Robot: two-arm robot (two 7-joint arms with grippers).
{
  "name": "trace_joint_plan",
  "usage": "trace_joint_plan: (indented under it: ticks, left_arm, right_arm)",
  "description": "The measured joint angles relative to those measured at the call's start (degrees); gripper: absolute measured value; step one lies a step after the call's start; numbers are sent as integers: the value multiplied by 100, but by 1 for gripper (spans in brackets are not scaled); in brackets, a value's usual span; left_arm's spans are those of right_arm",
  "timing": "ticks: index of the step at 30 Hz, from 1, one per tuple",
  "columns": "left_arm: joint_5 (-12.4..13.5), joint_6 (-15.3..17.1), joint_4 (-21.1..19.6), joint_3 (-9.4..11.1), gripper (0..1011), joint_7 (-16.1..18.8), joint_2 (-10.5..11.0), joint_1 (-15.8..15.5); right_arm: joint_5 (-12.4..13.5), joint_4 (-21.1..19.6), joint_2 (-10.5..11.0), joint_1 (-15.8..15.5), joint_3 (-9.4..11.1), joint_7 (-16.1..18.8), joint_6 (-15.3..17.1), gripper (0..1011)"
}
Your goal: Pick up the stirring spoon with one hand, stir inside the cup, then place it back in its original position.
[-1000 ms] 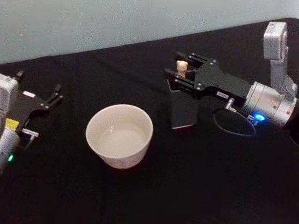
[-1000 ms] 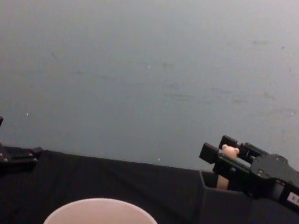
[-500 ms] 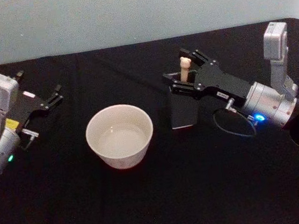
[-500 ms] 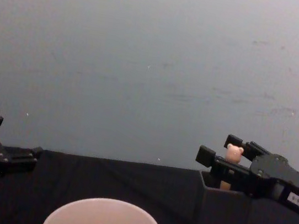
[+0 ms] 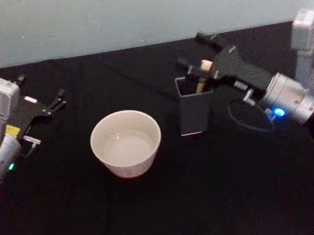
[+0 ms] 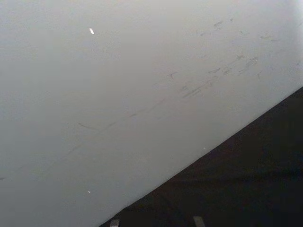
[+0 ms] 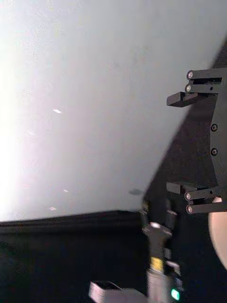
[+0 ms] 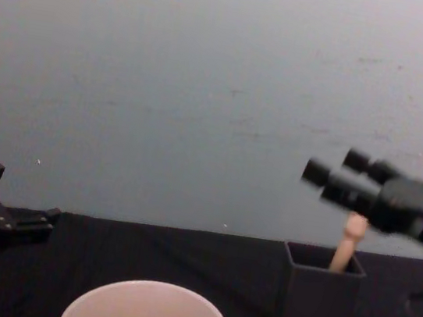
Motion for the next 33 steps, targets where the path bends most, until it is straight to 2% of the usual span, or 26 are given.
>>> trace_joint_plan:
  ticks: [2,5,6,7,9,12,18,19,22,28,33]
  left_arm:
    - [0,0,0,0,1001,0,0,0]
    - [0,0,0,0,1001,0,0,0]
    - [0,0,0,0,1001,0,0,0]
    - [0,0,0,0,1001,0,0,0]
    - [0,0,0,0,1001,0,0,0]
    - [0,0,0,0,1001,0,0,0]
    - [0,0,0,0,1001,0,0,0]
    - [0,0,0,0,1001,0,0,0]
    - [0,0,0,0,1001,0,0,0]
    - [0,0,0,0,1001,0,0,0]
    - [0,0,0,0,1001,0,0,0]
  right_arm:
    - [65,-182,12,-59,171,-140,-76,1004]
    - [62,-309,7,-124,339,-394,-147,1004]
    - [62,-309,7,-124,339,-394,-147,1004]
    - [-12,-348,-18,-159,436,-597,-195,1004]
    - [-94,-355,-42,-181,508,-772,-225,1004]
    - [-399,-290,-110,-220,642,-1263,-276,1004]
    - [-882,47,-225,-239,688,-1851,-136,1004]
    - [-882,47,-225,-239,688,-1851,-136,1004]
    - [-1095,281,-315,-246,664,-2066,-20,1004]
    - [-1341,621,-451,-215,623,-2236,90,1004]
    - [-1348,617,-450,-210,619,-2235,96,1004]
